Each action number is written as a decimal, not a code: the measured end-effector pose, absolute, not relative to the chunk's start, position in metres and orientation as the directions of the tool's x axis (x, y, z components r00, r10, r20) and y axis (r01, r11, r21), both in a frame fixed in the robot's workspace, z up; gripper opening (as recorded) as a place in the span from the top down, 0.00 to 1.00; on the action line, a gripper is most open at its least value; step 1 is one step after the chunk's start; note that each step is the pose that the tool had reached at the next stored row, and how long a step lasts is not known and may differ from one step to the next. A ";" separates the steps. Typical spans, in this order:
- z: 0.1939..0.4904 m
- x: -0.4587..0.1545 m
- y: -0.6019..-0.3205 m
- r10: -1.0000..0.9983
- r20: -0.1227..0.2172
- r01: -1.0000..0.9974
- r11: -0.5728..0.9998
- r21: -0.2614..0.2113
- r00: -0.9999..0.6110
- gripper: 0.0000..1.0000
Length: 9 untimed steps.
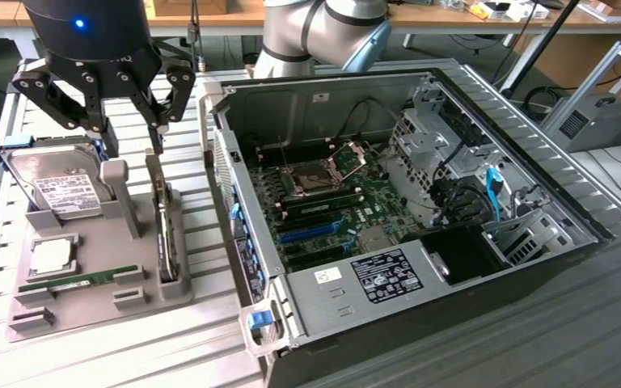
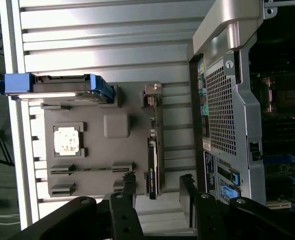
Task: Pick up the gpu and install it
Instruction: 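Pick up the gpu and move the gpu toward the slot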
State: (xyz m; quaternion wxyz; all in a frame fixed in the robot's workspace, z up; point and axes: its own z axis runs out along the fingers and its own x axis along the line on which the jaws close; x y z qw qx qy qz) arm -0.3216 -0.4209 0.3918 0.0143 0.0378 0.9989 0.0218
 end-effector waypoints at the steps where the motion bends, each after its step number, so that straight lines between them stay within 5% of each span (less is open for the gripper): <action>1: 0.392 -0.322 -0.421 0.076 -0.027 0.075 0.996 0.045 -0.997 0.52; 9: 0.384 -0.322 -0.421 0.076 -0.027 0.075 0.996 0.045 -0.997 0.52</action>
